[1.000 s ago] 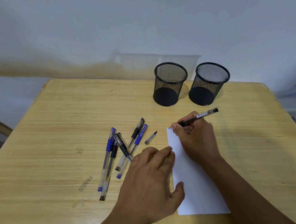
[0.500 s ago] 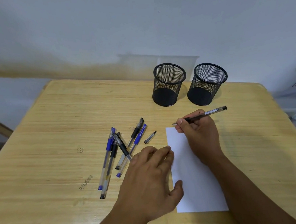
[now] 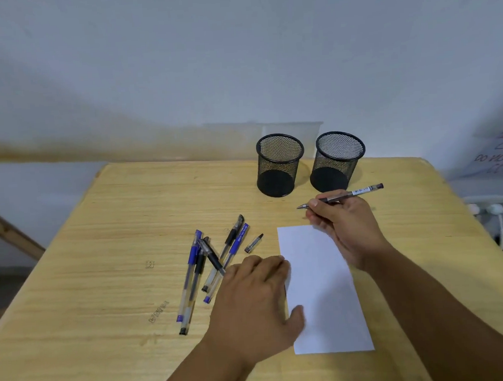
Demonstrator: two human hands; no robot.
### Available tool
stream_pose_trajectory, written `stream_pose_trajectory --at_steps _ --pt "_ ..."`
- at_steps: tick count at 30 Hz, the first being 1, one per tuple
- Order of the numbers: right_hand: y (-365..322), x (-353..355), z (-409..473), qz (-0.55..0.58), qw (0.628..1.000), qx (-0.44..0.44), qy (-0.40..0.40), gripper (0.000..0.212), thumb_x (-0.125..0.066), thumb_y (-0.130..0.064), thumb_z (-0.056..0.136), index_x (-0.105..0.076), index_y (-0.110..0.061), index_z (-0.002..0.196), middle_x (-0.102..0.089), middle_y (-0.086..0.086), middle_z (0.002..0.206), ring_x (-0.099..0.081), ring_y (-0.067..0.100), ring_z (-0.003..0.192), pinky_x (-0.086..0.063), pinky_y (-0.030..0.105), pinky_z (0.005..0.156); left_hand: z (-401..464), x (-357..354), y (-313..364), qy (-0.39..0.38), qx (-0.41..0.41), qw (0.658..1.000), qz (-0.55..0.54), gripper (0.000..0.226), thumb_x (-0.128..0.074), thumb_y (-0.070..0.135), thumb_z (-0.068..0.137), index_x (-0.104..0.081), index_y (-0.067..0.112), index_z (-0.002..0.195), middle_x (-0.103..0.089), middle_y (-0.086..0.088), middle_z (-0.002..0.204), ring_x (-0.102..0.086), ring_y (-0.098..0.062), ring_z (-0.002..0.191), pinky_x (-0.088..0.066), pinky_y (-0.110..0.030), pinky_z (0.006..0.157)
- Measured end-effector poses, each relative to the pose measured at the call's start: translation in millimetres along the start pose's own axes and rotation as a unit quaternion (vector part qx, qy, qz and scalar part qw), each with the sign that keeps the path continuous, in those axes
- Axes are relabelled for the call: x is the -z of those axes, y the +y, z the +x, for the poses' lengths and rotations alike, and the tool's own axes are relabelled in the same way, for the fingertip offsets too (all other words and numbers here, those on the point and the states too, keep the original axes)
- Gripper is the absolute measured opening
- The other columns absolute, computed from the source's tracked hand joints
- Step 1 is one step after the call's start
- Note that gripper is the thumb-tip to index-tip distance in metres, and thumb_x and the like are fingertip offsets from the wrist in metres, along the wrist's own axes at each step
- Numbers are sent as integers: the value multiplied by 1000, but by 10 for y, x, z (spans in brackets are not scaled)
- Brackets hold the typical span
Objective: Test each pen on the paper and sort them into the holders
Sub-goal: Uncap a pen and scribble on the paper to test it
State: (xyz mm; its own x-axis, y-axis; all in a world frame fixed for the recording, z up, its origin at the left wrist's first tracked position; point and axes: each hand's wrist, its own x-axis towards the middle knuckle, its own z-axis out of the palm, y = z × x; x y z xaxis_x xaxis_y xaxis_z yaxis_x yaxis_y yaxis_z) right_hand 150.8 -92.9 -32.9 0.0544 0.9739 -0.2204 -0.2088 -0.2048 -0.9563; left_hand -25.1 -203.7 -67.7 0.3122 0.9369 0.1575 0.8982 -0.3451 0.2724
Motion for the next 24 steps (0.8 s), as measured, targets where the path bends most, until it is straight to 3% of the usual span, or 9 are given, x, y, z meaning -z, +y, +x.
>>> stream_pose_trajectory --at_steps 4,9,13,17,22,24 --pt "-36 40 -163 8 1000 6 -9 19 -66 -3 87 -62 5 104 -71 16 88 -71 22 82 -59 31 84 14 66 -37 27 10 999 -39 50 -55 56 77 -60 28 119 -60 16 122 -53 -12 112 -41 -38 92" --pt "-24 111 -397 4 1000 -1 -14 10 -68 -3 86 -64 -2 96 -73 11 81 -71 22 79 -58 29 78 139 147 -157 174 55 983 7 19 -58 27 78 -70 20 92 -65 5 85 -53 -17 77 -49 -33 69" --pt "14 183 -547 7 1000 -2 -27 9 -68 -1 87 -62 -5 93 -73 10 78 -70 23 79 -55 32 79 292 131 -381 109 139 982 67 18 -54 35 82 -69 24 82 -59 4 83 -53 -23 78 -41 -33 69" --pt "37 249 -645 15 1000 -3 -25 11 -67 1 87 -60 -5 93 -73 11 78 -69 25 79 -55 33 78 361 105 -409 91 161 979 91 19 -56 37 85 -73 27 82 -60 7 88 -50 -22 81 -40 -34 66" --pt "60 316 -722 35 999 11 -21 11 -63 7 86 -62 1 95 -69 19 92 -68 30 90 -54 38 89 349 208 -309 89 174 980 27 18 -55 34 92 -71 32 98 -64 11 98 -49 -20 94 -39 -34 79" --pt "46 336 -743 49 998 24 -17 8 -60 7 89 -63 1 95 -69 19 93 -70 31 94 -54 38 90 320 269 -213 117 151 981 -17 14 -59 32 91 -72 32 98 -68 13 92 -52 -22 91 -38 -34 77"
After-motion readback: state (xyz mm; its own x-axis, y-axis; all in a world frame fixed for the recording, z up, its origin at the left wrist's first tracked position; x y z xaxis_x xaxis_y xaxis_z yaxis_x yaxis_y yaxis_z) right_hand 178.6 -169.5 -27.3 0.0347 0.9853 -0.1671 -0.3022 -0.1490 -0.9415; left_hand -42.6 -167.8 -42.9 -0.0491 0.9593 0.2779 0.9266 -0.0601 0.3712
